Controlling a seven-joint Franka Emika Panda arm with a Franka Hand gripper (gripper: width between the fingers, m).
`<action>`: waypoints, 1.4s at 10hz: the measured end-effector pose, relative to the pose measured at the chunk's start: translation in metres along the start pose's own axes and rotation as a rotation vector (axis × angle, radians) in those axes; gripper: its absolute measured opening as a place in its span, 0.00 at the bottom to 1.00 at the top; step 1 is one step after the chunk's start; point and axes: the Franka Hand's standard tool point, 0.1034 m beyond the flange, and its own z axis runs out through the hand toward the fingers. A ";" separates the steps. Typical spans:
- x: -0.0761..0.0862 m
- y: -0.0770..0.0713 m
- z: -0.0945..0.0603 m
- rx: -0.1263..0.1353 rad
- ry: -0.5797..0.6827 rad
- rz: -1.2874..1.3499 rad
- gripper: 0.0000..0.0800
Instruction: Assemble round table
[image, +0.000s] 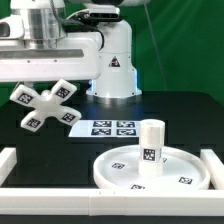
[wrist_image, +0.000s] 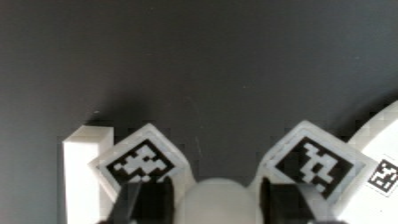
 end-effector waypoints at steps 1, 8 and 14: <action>0.017 0.000 0.001 -0.009 0.013 0.001 0.28; 0.044 0.005 -0.002 -0.057 0.063 -0.053 0.28; 0.070 0.002 -0.001 -0.190 0.339 -0.045 0.28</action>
Offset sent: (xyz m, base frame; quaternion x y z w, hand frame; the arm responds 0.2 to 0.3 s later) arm 0.0334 0.0024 0.0427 -0.0540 -0.0152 -0.0807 0.9952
